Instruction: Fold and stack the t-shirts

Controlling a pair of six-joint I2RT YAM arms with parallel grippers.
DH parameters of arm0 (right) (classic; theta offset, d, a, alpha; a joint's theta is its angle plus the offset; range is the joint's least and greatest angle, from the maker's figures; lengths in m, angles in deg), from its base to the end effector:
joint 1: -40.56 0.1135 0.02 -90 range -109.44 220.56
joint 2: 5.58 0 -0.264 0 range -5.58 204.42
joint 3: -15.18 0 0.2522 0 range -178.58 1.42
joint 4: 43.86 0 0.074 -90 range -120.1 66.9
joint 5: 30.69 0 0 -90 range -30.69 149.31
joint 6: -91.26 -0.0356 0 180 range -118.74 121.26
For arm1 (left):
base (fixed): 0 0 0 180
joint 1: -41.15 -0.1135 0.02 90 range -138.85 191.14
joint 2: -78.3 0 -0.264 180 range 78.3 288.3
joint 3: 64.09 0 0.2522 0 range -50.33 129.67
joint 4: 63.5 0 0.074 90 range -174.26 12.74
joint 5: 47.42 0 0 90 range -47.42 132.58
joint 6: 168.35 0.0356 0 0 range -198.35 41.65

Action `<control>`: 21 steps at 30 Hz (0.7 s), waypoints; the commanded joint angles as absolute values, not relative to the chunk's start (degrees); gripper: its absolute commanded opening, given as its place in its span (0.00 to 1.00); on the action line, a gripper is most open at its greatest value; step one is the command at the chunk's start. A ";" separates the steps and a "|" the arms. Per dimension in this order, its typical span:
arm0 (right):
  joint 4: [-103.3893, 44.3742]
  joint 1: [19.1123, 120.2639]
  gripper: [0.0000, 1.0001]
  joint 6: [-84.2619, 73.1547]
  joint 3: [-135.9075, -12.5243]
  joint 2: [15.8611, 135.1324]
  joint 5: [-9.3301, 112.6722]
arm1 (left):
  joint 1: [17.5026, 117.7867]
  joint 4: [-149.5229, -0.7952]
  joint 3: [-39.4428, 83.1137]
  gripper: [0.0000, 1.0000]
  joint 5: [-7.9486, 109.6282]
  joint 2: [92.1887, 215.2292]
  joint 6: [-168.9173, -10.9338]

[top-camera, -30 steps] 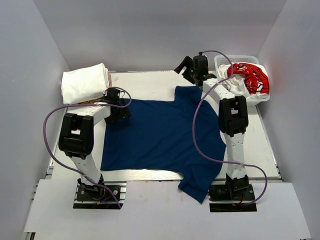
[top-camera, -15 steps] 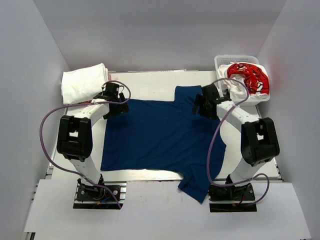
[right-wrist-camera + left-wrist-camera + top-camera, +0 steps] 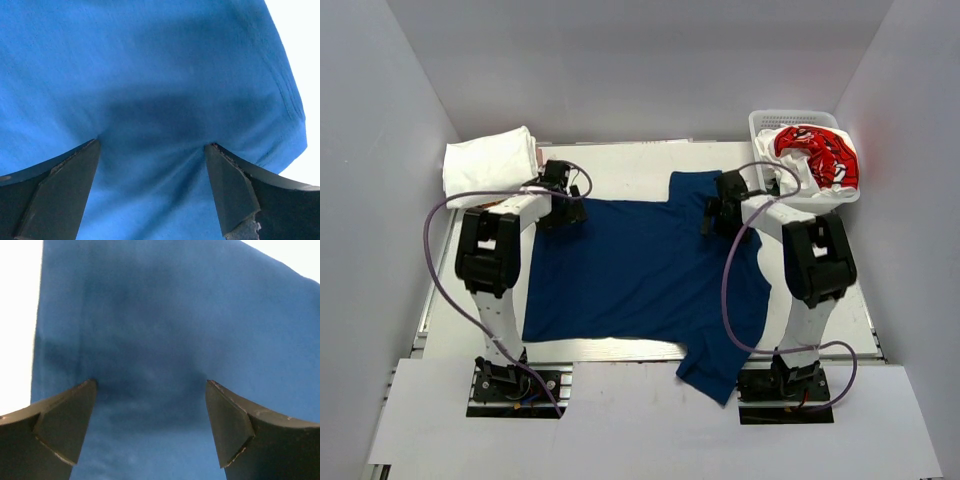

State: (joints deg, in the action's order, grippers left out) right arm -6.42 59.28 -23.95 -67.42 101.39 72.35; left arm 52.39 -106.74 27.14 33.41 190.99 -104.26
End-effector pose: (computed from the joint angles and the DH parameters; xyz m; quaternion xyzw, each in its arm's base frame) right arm 0.3607 0.1137 0.1661 0.0822 0.9605 -0.0116 0.2656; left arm 0.3966 -0.0730 0.1661 -0.1415 0.9624 0.0044 0.2318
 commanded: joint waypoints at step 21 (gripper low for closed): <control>-9.68 56.29 0.90 -12.71 -102.07 114.49 70.65 | 52.30 -113.22 62.62 1.00 38.45 204.47 -101.72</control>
